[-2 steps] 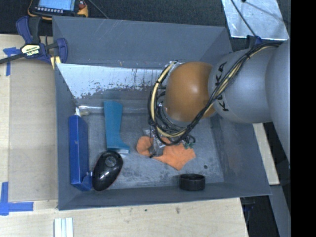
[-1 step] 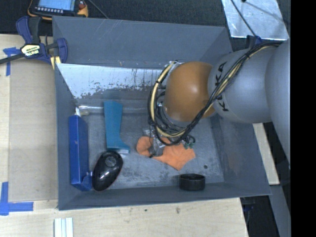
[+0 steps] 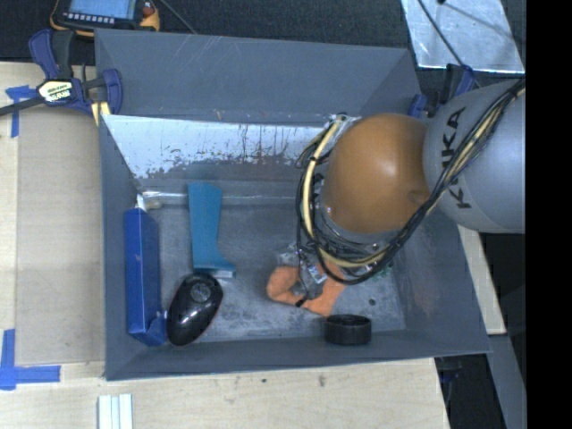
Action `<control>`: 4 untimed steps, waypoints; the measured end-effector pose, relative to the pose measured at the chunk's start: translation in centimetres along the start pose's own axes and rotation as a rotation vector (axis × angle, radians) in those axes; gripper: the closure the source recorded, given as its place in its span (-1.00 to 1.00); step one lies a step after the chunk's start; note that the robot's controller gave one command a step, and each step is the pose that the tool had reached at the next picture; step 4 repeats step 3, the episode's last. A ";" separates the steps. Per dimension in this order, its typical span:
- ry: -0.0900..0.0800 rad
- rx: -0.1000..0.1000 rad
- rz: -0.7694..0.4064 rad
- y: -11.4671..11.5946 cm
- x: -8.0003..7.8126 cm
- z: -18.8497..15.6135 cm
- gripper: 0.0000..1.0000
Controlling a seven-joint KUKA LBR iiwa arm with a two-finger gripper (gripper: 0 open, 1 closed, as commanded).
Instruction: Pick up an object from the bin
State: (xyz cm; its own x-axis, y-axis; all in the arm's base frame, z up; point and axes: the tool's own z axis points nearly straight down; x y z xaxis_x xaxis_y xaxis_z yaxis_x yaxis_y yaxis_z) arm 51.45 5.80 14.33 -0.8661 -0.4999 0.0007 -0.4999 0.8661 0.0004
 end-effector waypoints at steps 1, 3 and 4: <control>0.000 0.000 0.001 0.0 0.0 0.0 1.00; -0.001 -0.001 -0.013 0.2 -1.2 -11.6 1.00; -0.001 -0.001 -0.013 0.2 -1.2 -11.6 1.00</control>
Offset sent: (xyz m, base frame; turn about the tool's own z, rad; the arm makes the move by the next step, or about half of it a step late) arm 0.0035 0.0085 0.0955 -0.0219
